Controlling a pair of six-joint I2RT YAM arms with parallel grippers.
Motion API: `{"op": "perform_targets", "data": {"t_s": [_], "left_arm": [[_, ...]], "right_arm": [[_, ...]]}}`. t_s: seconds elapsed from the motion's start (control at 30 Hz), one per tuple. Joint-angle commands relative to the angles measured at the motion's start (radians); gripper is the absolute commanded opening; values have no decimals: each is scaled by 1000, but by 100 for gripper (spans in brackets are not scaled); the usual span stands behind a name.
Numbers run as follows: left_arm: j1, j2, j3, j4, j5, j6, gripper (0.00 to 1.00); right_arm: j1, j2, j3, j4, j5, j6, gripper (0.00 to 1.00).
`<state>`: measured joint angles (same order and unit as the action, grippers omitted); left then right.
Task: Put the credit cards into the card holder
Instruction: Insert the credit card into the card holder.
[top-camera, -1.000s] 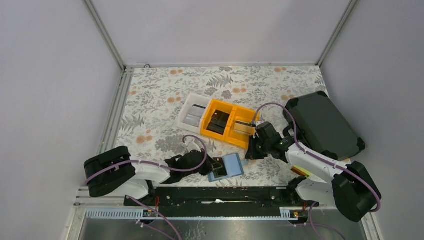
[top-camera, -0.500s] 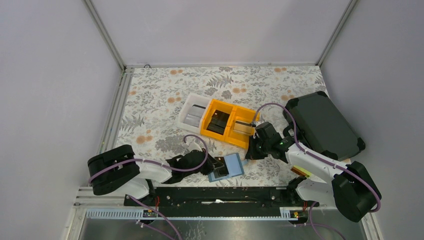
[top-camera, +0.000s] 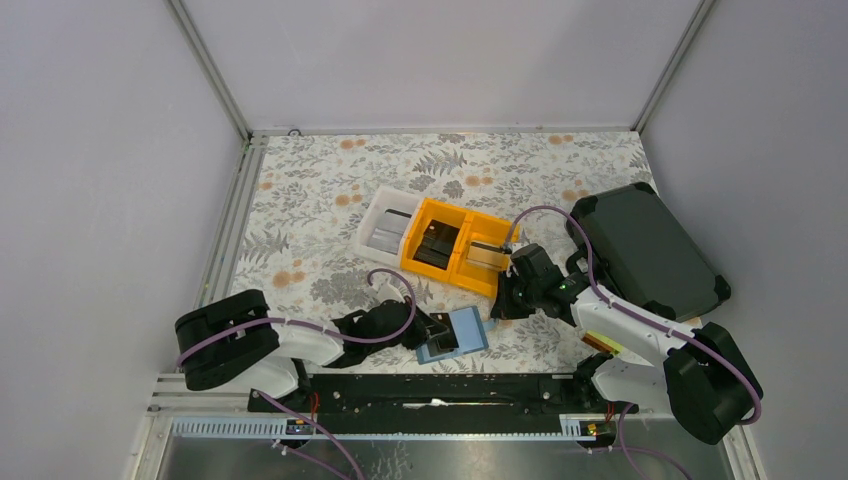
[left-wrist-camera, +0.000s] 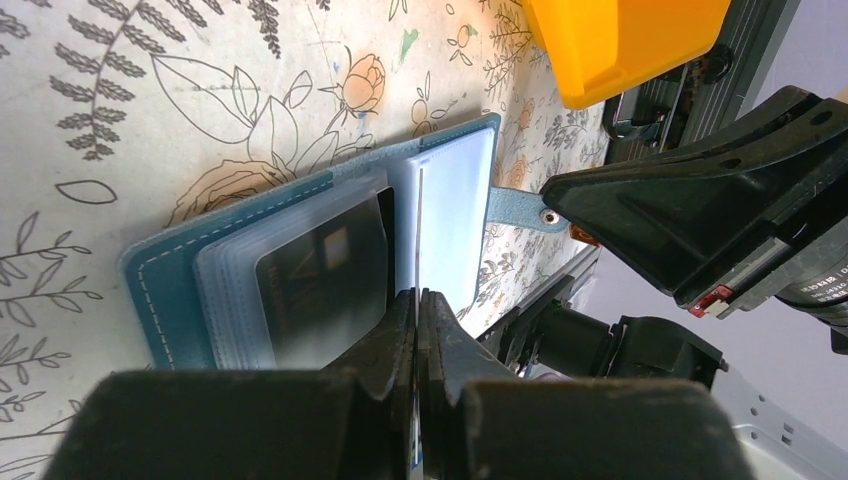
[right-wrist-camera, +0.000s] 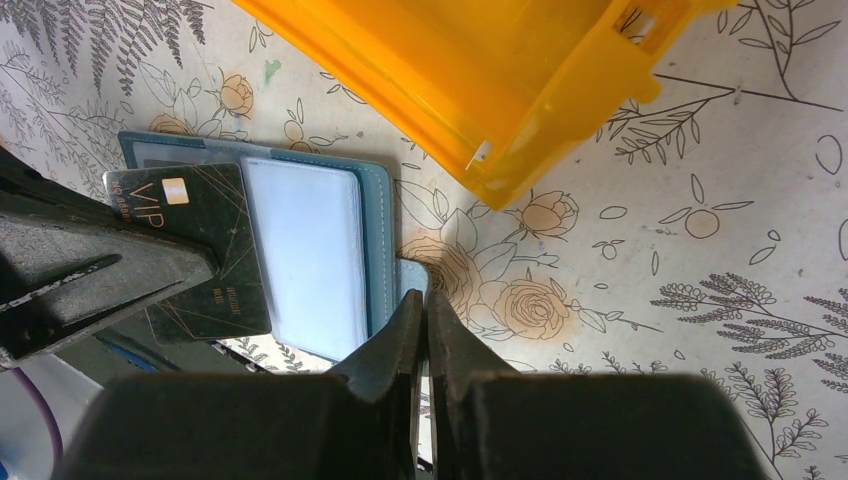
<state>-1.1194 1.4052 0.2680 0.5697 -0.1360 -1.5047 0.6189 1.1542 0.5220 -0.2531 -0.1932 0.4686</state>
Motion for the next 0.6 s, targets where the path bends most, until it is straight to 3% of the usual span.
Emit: {"op": "perform_targets", "data": {"t_s": [0.0, 0.57], "left_arm": [[-7, 4, 14, 20, -23, -18, 0], [-16, 60, 48, -13, -14, -5, 0]], "right_arm": [[2, -7, 0, 10, 14, 7, 4], [2, -11, -1, 11, 12, 7, 3]]}}
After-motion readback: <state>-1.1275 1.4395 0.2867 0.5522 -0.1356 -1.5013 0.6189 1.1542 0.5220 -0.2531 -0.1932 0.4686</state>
